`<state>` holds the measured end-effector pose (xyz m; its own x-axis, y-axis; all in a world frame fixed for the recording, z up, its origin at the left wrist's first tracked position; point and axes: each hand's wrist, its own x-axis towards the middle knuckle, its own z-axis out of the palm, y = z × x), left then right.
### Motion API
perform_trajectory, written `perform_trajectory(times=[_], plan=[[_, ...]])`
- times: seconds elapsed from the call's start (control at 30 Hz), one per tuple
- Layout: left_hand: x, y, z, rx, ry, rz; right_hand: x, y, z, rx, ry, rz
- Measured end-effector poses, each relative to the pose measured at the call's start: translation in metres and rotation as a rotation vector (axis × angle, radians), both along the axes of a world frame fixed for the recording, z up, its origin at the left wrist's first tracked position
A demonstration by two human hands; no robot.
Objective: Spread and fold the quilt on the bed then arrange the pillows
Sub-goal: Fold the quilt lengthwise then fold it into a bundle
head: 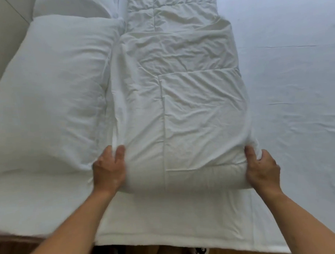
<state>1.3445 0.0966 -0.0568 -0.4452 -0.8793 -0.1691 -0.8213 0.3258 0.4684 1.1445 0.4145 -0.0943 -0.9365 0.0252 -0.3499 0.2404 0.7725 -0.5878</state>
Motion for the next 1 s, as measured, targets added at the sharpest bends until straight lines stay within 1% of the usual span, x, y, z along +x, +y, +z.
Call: perform_trajectory(times=[0.03, 0.1, 0.17, 0.23, 0.3, 0.37, 0.43, 0.47, 0.5, 0.53, 0.57, 0.63, 0.7, 0.73, 0.8, 0.87, 0.93, 1.0], plan=[[0.007, -0.015, -0.001, -0.040, -0.012, -0.043, -0.002, 0.000, 0.002, -0.005, 0.045, 0.010], [0.022, -0.041, -0.007, -0.054, -0.020, -0.016, 0.000, -0.002, 0.001, -0.033, 0.076, 0.008], [0.030, -0.044, -0.016, -0.010, -0.046, 0.031, 0.014, 0.001, -0.006, -0.049, 0.061, -0.021], [0.035, -0.036, -0.026, 0.062, -0.127, -0.016, 0.027, 0.010, -0.013, -0.072, 0.032, -0.009], [0.040, -0.036, -0.027, 0.106, -0.206, -0.044, 0.029, 0.023, -0.013, -0.040, -0.015, 0.035], [0.037, -0.048, -0.020, 0.074, -0.189, 0.032, 0.020, 0.029, -0.005, -0.007, -0.023, 0.049], [0.017, -0.053, -0.007, -0.036, -0.108, 0.065, 0.005, 0.019, 0.008, 0.047, 0.121, 0.097], [0.000, -0.047, -0.002, -0.109, -0.037, 0.009, -0.004, 0.005, 0.016, 0.056, 0.215, 0.167], [-0.020, -0.038, 0.002, -0.178, 0.054, -0.095, -0.013, -0.013, 0.022, 0.053, 0.294, 0.268], [-0.044, -0.025, 0.008, -0.235, 0.112, -0.243, -0.021, -0.035, 0.028, 0.055, 0.339, 0.390], [-0.067, -0.012, 0.008, -0.267, 0.102, -0.402, -0.028, -0.060, 0.029, 0.072, 0.358, 0.519], [-0.102, 0.004, -0.006, -0.284, -0.066, -0.695, -0.041, -0.098, 0.016, 0.156, 0.324, 0.732], [-0.115, -0.003, -0.034, -0.301, -0.268, -0.859, -0.054, -0.110, -0.009, 0.251, 0.279, 0.783], [-0.114, -0.014, -0.046, -0.323, -0.328, -0.887, -0.059, -0.108, -0.020, 0.283, 0.261, 0.764], [-0.111, -0.040, -0.065, -0.342, -0.388, -0.868, -0.067, -0.099, -0.035, 0.334, 0.244, 0.747], [-0.121, -0.060, -0.071, -0.323, -0.420, -0.813, -0.079, -0.101, -0.037, 0.385, 0.275, 0.803], [-0.149, -0.074, -0.068, -0.312, -0.382, -0.758, -0.103, -0.121, -0.031, 0.381, 0.326, 0.836], [-0.196, -0.091, -0.059, -0.326, -0.294, -0.750, -0.141, -0.155, -0.021, 0.352, 0.365, 0.826]])
